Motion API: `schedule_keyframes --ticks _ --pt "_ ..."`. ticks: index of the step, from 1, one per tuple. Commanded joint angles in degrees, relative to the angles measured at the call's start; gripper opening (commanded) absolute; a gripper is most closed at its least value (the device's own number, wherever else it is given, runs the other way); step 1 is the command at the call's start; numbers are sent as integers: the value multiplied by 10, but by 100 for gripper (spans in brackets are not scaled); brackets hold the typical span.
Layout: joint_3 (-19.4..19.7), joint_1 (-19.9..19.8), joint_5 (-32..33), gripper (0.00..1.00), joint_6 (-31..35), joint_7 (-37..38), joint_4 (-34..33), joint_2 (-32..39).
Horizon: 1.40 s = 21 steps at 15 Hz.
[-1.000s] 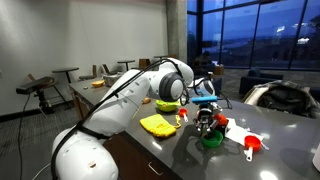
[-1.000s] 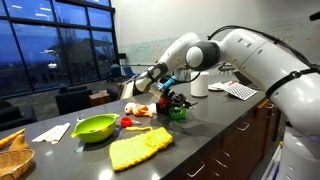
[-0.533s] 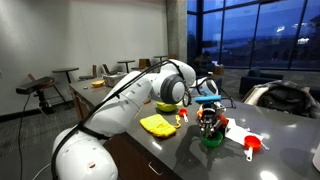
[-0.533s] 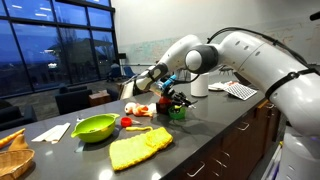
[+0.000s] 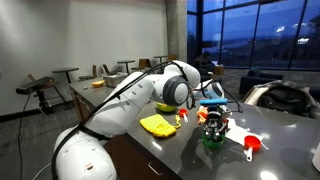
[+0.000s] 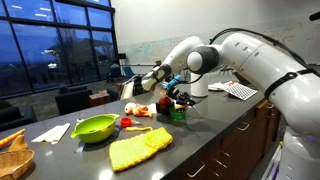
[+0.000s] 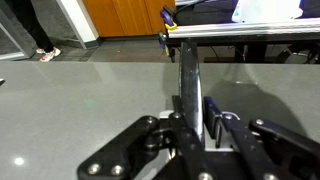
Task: Use the spoon to stir the contents in the green bowl
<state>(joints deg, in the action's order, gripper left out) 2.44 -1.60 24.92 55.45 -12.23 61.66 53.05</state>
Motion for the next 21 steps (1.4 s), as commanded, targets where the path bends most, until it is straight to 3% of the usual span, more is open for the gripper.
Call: schedule_keyframes --ticks 1,7,21 --pt "-2 -3 0 6 2 -3 24 -13" --pt "-7 2 -10 6 1 14 55 -27" --pt "-24 31 -21 6 -30 10 7 -15"
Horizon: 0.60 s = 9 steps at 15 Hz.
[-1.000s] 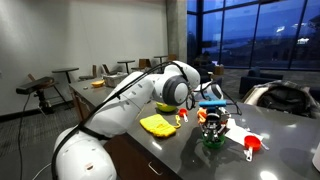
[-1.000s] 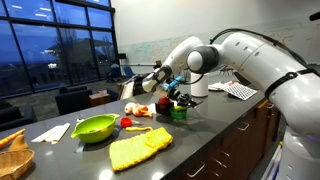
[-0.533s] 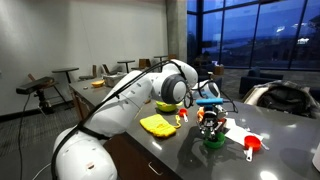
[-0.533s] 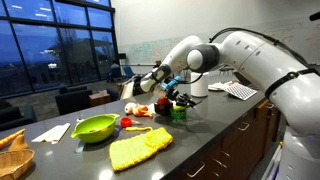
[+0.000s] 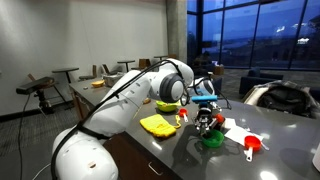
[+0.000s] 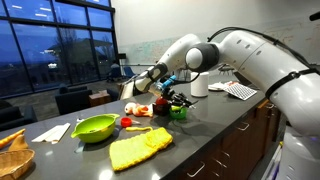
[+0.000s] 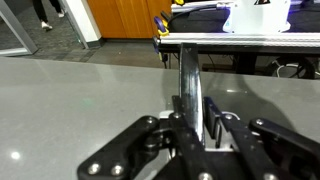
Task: Use the spoon to stir the contents in the green bowl
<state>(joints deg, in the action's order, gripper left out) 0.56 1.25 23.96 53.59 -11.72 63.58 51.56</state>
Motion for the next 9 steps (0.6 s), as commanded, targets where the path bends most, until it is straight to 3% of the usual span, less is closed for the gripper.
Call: schedule_keyframes --ticks 1,9 --pt "-6 4 -13 6 -10 6 -15 0" --pt "-8 13 -13 6 0 18 -6 -26"
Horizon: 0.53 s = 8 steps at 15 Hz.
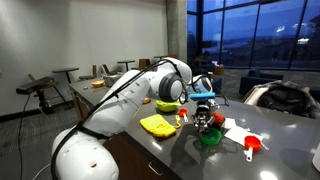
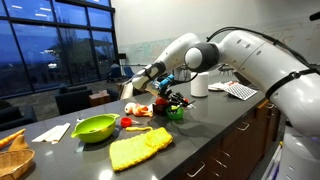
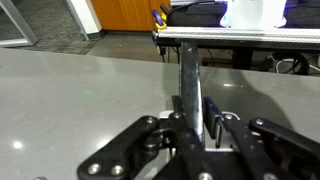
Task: Use the spoon to stir the contents in the green bowl
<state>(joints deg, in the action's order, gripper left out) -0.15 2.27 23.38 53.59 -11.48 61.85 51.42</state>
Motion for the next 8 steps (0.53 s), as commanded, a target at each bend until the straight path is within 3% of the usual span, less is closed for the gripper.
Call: schedule_keyframes --ticks 1,8 --pt "-2 4 -8 6 1 18 13 -30" --pt "-8 13 -19 6 12 55 51 -92"
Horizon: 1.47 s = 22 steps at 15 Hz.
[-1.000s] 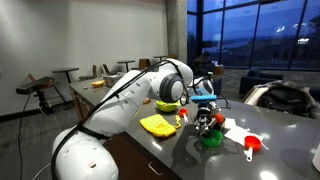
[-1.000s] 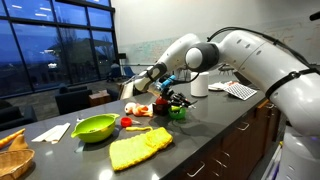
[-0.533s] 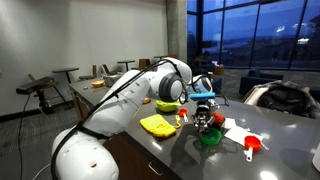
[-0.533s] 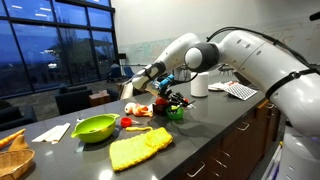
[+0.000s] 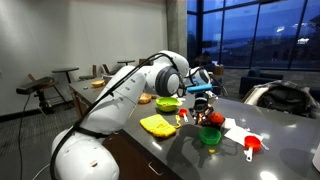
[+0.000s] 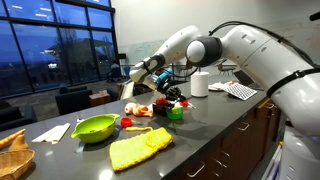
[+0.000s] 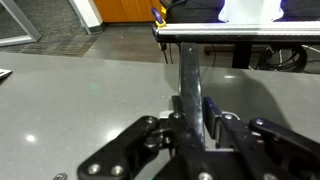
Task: Use the spoon to stir the contents in the green bowl
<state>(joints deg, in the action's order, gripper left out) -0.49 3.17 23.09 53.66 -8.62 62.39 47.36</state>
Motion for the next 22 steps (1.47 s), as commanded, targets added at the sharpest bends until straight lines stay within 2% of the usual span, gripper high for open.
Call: schedule_keyframes --ticks 1,6,10,16,20,22 --pt "-7 5 -22 6 14 30 54 -64" --pt "-31 13 -69 6 43 33 90 -111" --pt "-50 12 -126 6 112 27 142 -136" --pt "-48 12 -138 6 337 29 279 -168" --pt "-45 5 -145 6 447 25 357 -181" --pt "-44 1 -146 6 481 20 386 -186"
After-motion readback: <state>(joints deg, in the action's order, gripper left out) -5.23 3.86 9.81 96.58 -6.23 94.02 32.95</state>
